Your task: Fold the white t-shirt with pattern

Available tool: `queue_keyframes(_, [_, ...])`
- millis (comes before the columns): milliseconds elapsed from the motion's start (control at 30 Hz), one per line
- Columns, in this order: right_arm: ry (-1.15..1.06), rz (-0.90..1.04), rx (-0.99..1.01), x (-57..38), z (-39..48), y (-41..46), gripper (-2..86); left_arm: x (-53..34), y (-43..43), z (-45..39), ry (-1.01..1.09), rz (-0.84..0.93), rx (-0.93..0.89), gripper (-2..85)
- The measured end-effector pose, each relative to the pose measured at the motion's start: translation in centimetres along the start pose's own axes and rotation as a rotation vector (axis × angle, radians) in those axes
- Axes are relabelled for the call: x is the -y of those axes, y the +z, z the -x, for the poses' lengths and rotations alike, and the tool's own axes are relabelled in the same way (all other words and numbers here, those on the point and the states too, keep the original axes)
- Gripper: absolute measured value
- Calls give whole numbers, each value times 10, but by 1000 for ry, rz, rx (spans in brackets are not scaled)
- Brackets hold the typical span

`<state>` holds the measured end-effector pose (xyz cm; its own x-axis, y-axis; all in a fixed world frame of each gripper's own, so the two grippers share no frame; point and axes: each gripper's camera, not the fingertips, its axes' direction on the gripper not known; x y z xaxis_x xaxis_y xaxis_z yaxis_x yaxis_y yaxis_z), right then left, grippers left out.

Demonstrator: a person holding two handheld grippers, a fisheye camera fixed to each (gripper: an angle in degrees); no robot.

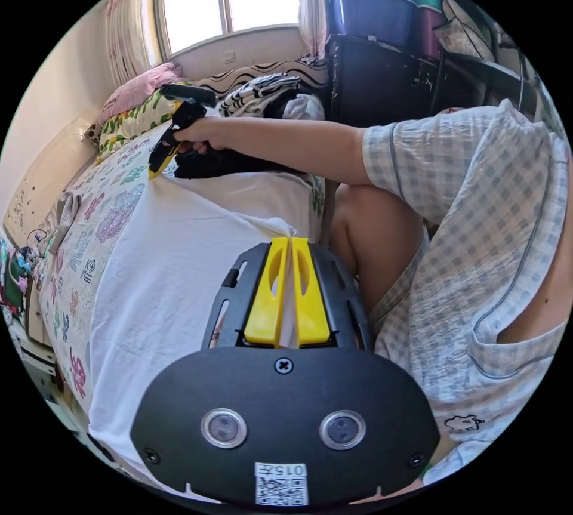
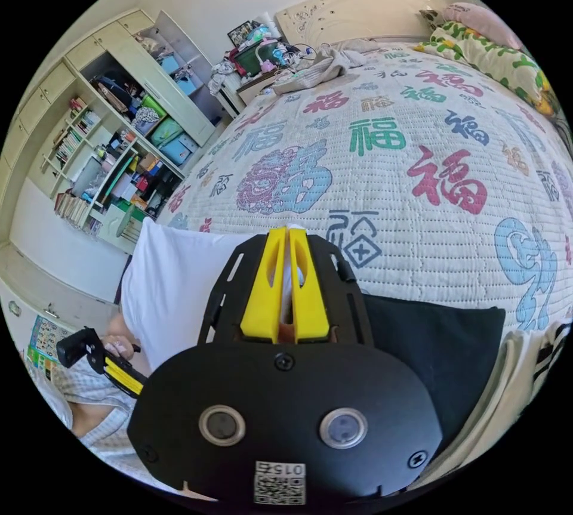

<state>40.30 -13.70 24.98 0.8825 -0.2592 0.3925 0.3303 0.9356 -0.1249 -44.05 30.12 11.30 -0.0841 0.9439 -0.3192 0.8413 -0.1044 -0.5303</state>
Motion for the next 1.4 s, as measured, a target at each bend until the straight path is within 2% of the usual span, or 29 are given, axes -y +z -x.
queue_keyframes(133, [-16,83,-73,-4,13,26,19,-8,29,-5,7,90,71,18])
queue_keyframes(333, [-22,-26,26,-26,29,5,70,-30,-3,-5,-26,57,35,56])
queue_keyframes(467, [-120,-140,-46,-47,78,-25,87,-87,-89,20,-182,-117,83,68])
queue_keyframes(633, [-428,-130,88,-64,192,-13,87,-208,-192,42,-545,-162,309,79])
queue_keyframes(700, [-623,-60,165,-71,268,25,89,-283,-229,33,-731,-205,413,77])
queue_keyframes(767, [-720,13,243,-70,321,65,92,-330,-244,27,-861,-207,430,78])
queue_keyframes(933, [-732,206,286,-36,430,186,110,-394,-243,19,-967,-177,430,81])
queue_keyframes(1033, [-739,310,216,-22,482,250,124,-418,-229,27,-1006,-142,395,88])
queue_keyframes(1167, [-753,415,26,-16,530,323,127,-450,-210,35,-1003,-252,222,91])
queue_keyframes(1267, [-735,498,-122,-14,546,364,113,-471,-210,31,-1016,-343,210,86])
queue_keyframes(1400, [-712,687,-112,-16,556,404,51,-494,-208,22,-1006,-420,185,56])
